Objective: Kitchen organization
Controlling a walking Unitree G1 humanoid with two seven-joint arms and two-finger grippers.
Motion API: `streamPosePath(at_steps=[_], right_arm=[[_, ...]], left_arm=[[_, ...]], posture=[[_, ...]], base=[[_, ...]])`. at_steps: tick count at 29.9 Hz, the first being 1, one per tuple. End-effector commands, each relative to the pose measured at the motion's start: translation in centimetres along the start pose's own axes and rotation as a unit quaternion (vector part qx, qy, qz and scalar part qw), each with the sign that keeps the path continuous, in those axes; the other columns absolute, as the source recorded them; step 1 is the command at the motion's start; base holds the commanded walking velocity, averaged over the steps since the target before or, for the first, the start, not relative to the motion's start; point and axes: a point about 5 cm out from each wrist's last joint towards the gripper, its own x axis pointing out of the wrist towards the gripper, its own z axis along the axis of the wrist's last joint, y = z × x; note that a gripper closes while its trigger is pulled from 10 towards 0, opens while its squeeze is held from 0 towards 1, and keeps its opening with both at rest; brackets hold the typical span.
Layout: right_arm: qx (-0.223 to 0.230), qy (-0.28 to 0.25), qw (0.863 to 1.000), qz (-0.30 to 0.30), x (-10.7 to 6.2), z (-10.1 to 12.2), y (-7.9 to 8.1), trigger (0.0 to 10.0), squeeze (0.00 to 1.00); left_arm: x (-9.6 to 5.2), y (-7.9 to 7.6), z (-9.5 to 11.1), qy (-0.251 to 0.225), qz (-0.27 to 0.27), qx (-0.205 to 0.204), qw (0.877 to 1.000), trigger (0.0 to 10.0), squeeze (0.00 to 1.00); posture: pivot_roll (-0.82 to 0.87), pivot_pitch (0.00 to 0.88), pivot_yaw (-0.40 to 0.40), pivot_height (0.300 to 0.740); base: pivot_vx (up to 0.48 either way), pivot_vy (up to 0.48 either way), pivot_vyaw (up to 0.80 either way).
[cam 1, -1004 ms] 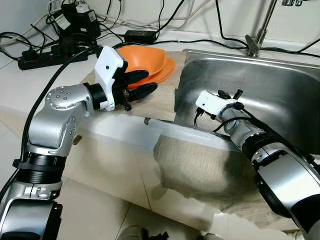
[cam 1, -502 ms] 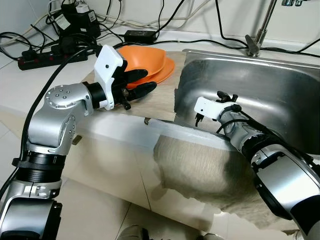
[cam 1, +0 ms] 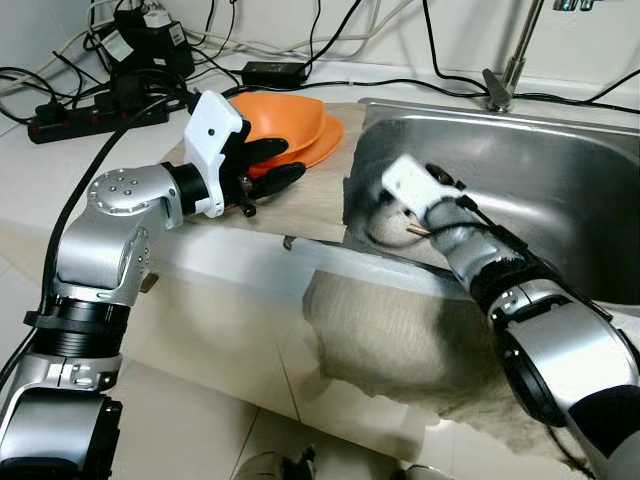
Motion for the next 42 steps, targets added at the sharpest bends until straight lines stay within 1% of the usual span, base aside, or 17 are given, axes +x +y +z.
streamPosePath(at_steps=[1,2,4,5,7,9,11,14,16,19,20,21,27,31,32,35,42], right_arm=[[0.131,-0.049,0.99,-0.003,0.2,2.3,-0.4,10.0,0.0],[0.131,-0.049,0.99,-0.003,0.2,2.3,-0.4,10.0,0.0],[0.208,-0.059,0.976,-0.006,0.2,2.7,-0.6,10.0,0.0],[0.208,-0.059,0.976,-0.006,0.2,2.7,-0.6,10.0,0.0],[0.29,-0.071,0.954,-0.01,0.1,2.8,-0.5,10.0,0.0],[0.353,-0.078,0.932,-0.002,-0.1,2.5,-0.1,10.0,0.0],[0.379,-0.086,0.921,0.003,-0.4,2.2,0.0,10.0,0.0],[0.436,-0.089,0.896,0.015,-0.8,1.6,0.0,10.0,0.0],[0.463,-0.096,0.88,0.043,-1.4,1.3,0.5,10.0,0.0],[0.466,-0.099,0.878,0.045,-1.5,1.2,0.6,10.0,0.0],[0.473,-0.104,0.873,0.063,-2.1,1.2,1.3,10.0,0.0],[0.473,-0.105,0.872,0.072,-2.3,1.2,1.7,10.0,0.0],[0.467,-0.101,0.873,0.1,-3.2,1.2,3.0,10.0,0.0],[0.467,-0.098,0.872,0.113,-3.6,1.5,3.8,10.0,0.0],[0.468,-0.095,0.87,0.122,-3.9,1.7,4.3,10.0,0.0],[0.466,-0.096,0.869,0.134,-4.2,2.0,4.9,10.0,0.0],[0.464,-0.09,0.87,0.142,-4.6,2.1,5.4,10.0,0.0]], left_arm=[[0.0,0.7,-0.1,0.012,0.011,0.017,1.0,10.0,0.0],[0.0,0.7,-0.1,0.012,0.011,0.017,1.0,10.0,0.0],[0.2,1.1,-0.6,0.022,0.018,0.017,0.999,10.0,0.0],[0.2,1.1,-0.6,0.022,0.018,0.017,0.999,10.0,0.0],[0.5,2.0,-1.9,0.042,0.037,0.018,0.998,10.0,0.0],[0.7,2.7,-2.9,0.06,0.053,0.017,0.997,10.0,0.0],[0.8,3.0,-3.1,0.068,0.057,0.024,0.996,10.0,0.0],[1.0,3.3,-3.1,0.072,0.057,0.04,0.995,10.0,0.0],[1.4,3.5,-3.2,0.083,0.059,0.062,0.993,10.0,0.0],[1.5,3.6,-3.2,0.083,0.059,0.064,0.993,10.0,0.0],[1.8,3.8,-3.4,0.093,0.062,0.086,0.99,10.0,0.0],[1.9,3.9,-3.4,0.097,0.063,0.097,0.989,10.0,0.0],[2.2,4.2,-3.2,0.102,0.064,0.125,0.985,10.0,0.0],[2.5,4.5,-3.3,0.121,0.071,0.157,0.978,10.0,0.0],[2.5,4.7,-3.7,0.136,0.079,0.176,0.972,10.0,0.0],[2.6,4.7,-4.0,0.14,0.085,0.18,0.97,10.0,0.0],[3.3,4.5,-3.9,0.153,0.083,0.226,0.958,10.0,0.0]], posture=[[0.07,0.013,0.067,0.74],[0.07,0.013,0.067,0.74],[0.07,0.011,0.067,0.74],[0.07,0.011,0.067,0.74],[0.06,0.005,0.068,0.74],[0.05,0.001,0.07,0.74],[0.04,0.0,0.073,0.74],[0.03,0.0,0.075,0.74],[0.03,0.0,0.075,0.74],[0.03,0.0,0.075,0.74],[0.02,0.0,0.08,0.74],[0.02,0.0,0.081,0.74],[0.01,0.0,0.084,0.74],[0.02,0.0,0.082,0.74],[0.02,0.0,0.082,0.74],[0.02,0.0,0.082,0.74],[0.01,0.0,0.084,0.74]], base=[[0.0,0.0,0.0],[0.0,0.0,0.0],[0.0,0.0,0.0],[0.0,0.0,0.0],[0.0,0.0,0.0],[0.0,0.0,0.0],[0.0,0.0,0.0],[0.0,0.0,0.0],[0.0,0.0,0.0],[0.0,0.0,0.0],[0.0,0.0,0.0],[0.0,0.0,0.0],[0.0,0.0,0.0],[0.0,0.0,0.0],[0.0,0.0,0.0],[0.0,0.0,0.0],[0.0,0.0,0.0]])
